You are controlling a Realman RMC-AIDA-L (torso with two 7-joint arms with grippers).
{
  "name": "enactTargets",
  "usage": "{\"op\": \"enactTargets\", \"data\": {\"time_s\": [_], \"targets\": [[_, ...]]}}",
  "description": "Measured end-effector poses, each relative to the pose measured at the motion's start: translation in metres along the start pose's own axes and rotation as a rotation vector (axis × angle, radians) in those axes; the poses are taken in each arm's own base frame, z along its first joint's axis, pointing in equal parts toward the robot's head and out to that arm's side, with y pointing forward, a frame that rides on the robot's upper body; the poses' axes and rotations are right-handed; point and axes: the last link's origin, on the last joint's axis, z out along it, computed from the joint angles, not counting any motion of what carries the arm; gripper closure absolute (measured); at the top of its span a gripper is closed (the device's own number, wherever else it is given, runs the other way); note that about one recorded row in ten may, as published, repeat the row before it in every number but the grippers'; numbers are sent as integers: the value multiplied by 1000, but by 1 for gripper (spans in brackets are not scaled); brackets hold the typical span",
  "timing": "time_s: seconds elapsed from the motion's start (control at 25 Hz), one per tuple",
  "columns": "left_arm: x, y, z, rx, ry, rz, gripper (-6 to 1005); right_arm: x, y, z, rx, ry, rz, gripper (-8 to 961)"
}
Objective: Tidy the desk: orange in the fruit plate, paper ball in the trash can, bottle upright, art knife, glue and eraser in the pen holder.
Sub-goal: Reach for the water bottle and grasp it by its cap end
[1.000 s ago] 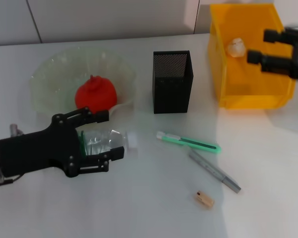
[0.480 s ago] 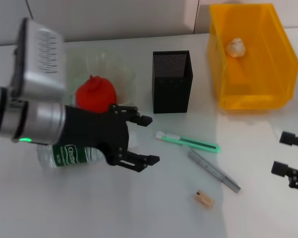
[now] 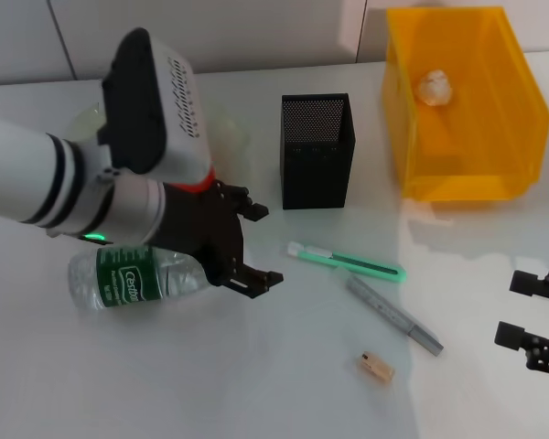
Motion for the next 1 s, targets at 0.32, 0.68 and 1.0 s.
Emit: {"op": "enactTargets", "data": {"time_s": [0.32,0.68,1.0], "targets": [[2,1,17,22,-135,17,135,-3,-2,8,-28,6,-12,201],[0,-1,19,26,-156,6,136,-2,-2,14,-58,36,-17,202],[-4,-2,23,18,-175,0,137,-3,-3,15,-61,36,-18,202]]}}
